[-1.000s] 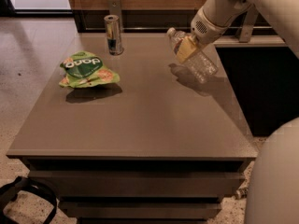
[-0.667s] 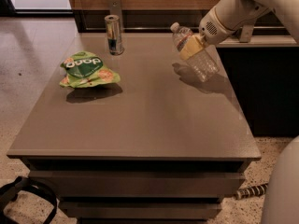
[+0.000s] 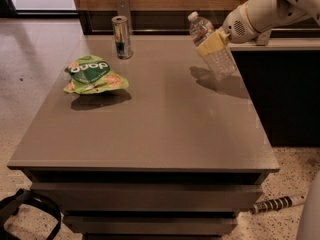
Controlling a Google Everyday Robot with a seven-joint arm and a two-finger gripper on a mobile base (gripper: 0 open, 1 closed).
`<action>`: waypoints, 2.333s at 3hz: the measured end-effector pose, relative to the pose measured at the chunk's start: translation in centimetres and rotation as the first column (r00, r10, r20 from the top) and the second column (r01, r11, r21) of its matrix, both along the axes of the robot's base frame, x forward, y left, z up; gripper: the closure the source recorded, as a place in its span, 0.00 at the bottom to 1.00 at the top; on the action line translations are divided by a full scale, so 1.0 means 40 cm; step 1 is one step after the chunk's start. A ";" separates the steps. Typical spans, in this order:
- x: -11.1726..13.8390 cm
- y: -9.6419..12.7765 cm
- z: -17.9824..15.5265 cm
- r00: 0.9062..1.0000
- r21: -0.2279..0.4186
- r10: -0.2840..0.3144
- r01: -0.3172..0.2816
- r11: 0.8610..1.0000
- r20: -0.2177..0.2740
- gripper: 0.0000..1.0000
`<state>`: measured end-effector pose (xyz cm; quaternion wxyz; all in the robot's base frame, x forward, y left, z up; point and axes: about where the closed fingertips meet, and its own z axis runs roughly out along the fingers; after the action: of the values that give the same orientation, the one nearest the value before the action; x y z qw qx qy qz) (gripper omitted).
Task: Place water bottle upright
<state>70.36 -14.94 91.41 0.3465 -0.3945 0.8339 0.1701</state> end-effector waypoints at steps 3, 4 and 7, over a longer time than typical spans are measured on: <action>0.004 0.009 0.041 0.968 0.138 0.143 -0.173 0.975 0.208 1.00; -0.006 0.040 0.040 0.953 0.158 0.179 -0.221 0.962 0.243 1.00; -0.053 0.122 0.030 0.941 0.253 0.197 -0.269 0.929 0.276 1.00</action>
Offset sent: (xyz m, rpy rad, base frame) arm -0.0010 -0.0123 0.0264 0.1757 -0.2500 0.1684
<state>68.25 -10.05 92.62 0.4775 -0.4550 0.6978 0.2792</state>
